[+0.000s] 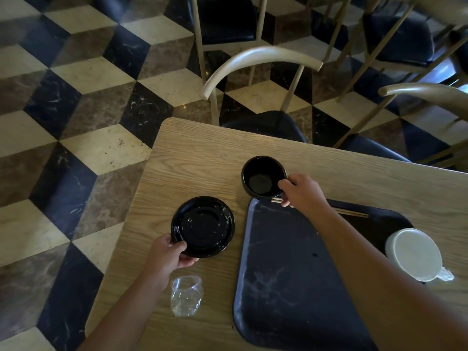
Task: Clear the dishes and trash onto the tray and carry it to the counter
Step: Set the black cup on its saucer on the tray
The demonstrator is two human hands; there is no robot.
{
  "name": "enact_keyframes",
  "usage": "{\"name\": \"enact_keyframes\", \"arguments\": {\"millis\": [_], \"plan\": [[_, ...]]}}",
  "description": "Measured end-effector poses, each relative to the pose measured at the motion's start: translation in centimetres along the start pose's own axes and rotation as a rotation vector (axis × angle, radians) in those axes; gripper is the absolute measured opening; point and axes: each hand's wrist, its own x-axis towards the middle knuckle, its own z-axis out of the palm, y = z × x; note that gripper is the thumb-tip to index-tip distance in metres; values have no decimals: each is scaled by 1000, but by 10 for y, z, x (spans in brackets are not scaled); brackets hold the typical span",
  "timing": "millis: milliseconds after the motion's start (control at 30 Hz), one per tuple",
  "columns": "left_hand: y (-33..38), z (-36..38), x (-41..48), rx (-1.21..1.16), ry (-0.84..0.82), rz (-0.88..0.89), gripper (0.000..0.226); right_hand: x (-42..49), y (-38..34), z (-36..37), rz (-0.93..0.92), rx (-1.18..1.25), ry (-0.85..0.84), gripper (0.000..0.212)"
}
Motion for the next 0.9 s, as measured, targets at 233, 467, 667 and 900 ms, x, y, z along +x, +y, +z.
{"name": "enact_keyframes", "arguments": {"millis": [233, 467, 667, 900], "plan": [[-13, 23, -21, -82, -46, -17, 17, -29, 40, -29, 12, 63, -16, 32], [-29, 71, -52, -15, -97, 12, 18, -55, 89, -55, 82, 123, 8, 33], [-35, 117, -65, 59, -148, -12, 17, -77, 126, -73, 101, 103, 24, 38], [-46, 158, -63, 168, -130, 21, 15, -93, 162, -86, 130, 74, 24, 36]]}}
